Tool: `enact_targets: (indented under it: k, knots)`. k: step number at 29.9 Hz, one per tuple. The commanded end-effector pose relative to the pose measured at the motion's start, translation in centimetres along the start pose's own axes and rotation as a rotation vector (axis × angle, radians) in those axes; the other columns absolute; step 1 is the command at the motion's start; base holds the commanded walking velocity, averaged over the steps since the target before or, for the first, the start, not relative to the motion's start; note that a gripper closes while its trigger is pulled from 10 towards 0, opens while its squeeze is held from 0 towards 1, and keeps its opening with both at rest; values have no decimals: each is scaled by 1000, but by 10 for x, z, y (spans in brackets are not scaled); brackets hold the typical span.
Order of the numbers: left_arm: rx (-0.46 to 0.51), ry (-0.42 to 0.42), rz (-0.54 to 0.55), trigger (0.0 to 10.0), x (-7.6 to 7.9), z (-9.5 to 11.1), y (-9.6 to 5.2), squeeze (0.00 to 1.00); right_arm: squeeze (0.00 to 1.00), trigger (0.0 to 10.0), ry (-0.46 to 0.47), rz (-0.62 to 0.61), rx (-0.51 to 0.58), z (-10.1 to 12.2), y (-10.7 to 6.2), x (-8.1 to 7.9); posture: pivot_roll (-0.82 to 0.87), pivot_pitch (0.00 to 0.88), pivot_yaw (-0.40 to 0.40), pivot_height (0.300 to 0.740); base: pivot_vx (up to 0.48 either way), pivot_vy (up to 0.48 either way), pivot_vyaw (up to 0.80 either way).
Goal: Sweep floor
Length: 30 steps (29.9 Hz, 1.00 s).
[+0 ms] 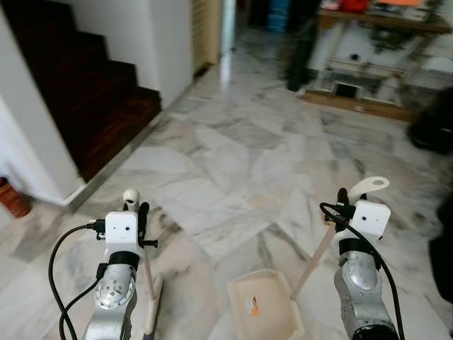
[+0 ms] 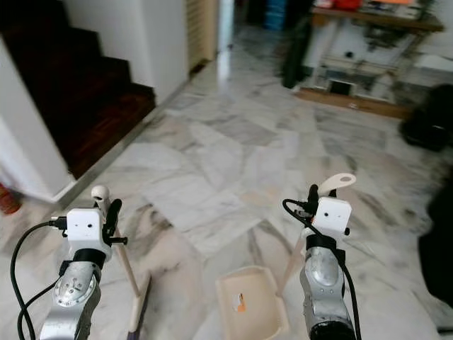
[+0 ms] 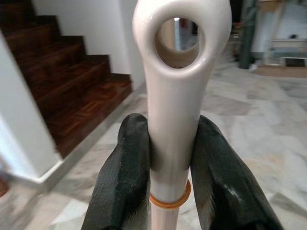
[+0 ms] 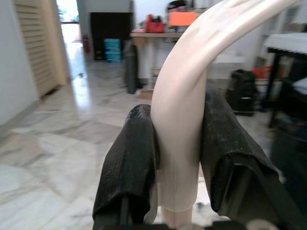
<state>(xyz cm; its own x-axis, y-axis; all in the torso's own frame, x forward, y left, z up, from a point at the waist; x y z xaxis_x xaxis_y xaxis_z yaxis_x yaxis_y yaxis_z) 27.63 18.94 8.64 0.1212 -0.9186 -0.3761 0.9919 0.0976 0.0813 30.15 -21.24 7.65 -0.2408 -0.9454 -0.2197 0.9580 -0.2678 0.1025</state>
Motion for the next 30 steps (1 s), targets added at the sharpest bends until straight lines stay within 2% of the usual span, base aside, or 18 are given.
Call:
enact_targets:
  k: [1,6,30]
  knots:
    - [53,-2,23,10000,-4,11,5,0,0,10000,6,16,46,11,6,-5,-11,0,-19,740,0,0,-800]
    - [53,1,21,10000,-4,11,5,0,0,10000,5,16,47,11,6,-4,-12,0,-20,740,0,-275,-800]
    - [54,-20,28,10000,-3,11,3,0,0,10000,7,26,45,11,6,-6,-7,0,-25,740,0,0,-800]
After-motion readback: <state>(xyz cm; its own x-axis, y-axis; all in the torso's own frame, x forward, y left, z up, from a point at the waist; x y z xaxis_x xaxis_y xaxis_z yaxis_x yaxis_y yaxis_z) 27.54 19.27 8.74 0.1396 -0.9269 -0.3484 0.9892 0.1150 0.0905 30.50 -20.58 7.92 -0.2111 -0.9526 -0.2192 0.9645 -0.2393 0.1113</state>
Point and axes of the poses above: a point about 5 cm out from each wrist's last joint towards the gripper, its own y axis pointing out of the wrist towards the gripper, its own z axis along the axis of the wrist's last joint, x = y × z, the point moved 1 cm from there along y, pointing out of the wrist towards the gripper, and after that the axes turned 15 degrees about y, right-handed, at the moved point
